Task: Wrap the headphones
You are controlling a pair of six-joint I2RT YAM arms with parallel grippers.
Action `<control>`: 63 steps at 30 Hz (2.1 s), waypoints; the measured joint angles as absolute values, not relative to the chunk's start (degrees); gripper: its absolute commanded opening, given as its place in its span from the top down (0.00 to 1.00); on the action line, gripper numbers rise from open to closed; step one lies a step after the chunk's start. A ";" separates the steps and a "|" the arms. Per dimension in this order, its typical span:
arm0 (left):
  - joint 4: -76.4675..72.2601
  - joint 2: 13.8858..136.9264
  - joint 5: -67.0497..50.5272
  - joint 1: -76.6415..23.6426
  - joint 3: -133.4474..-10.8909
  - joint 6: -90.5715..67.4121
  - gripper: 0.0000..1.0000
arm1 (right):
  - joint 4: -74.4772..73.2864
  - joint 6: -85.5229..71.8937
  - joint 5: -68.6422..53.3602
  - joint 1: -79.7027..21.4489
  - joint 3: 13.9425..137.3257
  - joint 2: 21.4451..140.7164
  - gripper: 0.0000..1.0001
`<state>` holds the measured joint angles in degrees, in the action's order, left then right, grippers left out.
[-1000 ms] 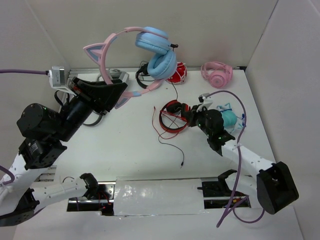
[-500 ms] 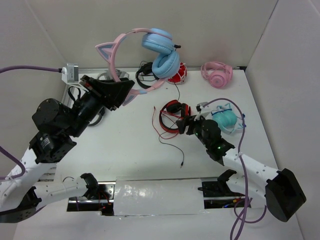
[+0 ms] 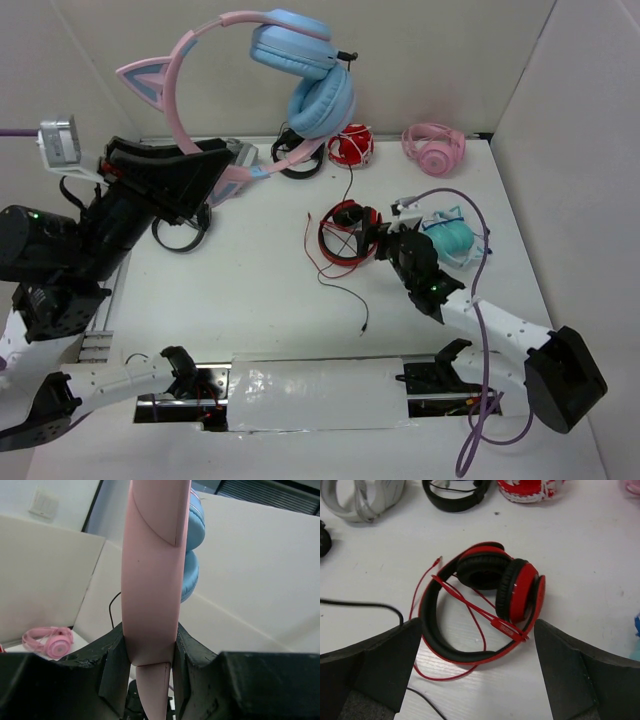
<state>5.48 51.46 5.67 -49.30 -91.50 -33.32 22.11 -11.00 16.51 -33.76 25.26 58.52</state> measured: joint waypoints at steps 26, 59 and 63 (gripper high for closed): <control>5.69 48.10 5.02 -49.30 -92.40 -32.88 1.00 | -1.17 -21.12 11.57 -40.40 25.06 38.20 0.00; 5.04 50.50 18.48 -49.32 -86.21 -33.23 1.00 | 23.33 -21.63 8.16 -54.52 26.83 67.13 1.00; -2.92 54.92 27.66 -49.15 -80.44 -27.16 1.00 | 9.74 -23.99 16.40 -63.31 28.38 63.20 1.00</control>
